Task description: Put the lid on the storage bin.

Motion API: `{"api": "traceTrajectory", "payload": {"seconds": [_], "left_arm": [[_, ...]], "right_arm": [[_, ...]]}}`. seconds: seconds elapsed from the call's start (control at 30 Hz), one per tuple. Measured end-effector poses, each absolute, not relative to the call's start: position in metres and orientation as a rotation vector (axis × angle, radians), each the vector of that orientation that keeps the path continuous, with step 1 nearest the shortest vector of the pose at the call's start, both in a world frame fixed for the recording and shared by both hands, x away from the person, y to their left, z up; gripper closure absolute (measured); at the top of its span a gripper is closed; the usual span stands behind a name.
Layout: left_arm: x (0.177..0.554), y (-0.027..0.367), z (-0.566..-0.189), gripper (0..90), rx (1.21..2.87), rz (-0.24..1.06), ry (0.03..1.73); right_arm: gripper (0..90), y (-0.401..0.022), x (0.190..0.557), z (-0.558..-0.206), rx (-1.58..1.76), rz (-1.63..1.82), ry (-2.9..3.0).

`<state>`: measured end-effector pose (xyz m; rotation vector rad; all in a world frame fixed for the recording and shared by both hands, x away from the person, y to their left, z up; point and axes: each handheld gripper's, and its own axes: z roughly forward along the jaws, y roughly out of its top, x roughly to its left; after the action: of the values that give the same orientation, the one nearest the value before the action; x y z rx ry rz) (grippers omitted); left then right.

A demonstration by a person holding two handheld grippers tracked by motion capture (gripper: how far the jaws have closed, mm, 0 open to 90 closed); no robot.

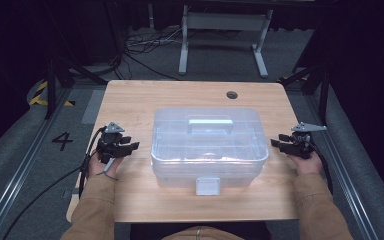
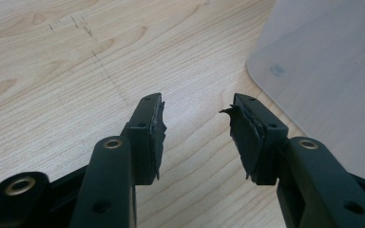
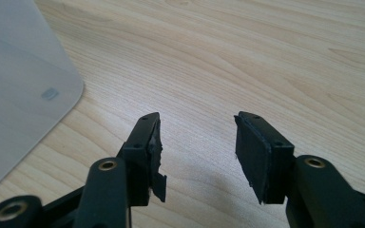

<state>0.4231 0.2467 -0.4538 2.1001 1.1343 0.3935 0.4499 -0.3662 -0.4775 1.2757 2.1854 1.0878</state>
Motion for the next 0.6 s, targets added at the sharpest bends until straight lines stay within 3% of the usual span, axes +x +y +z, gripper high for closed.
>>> {"api": "traceTrajectory", "payload": {"seconds": [0.6], "left_arm": [[0.427, 0.25, -0.47, 53.0, 2.145, 0.35, 1.191]], "right_arm": [[47.6, -0.367, 0.455, -0.497, 1.29, 1.043, 2.238]]}}
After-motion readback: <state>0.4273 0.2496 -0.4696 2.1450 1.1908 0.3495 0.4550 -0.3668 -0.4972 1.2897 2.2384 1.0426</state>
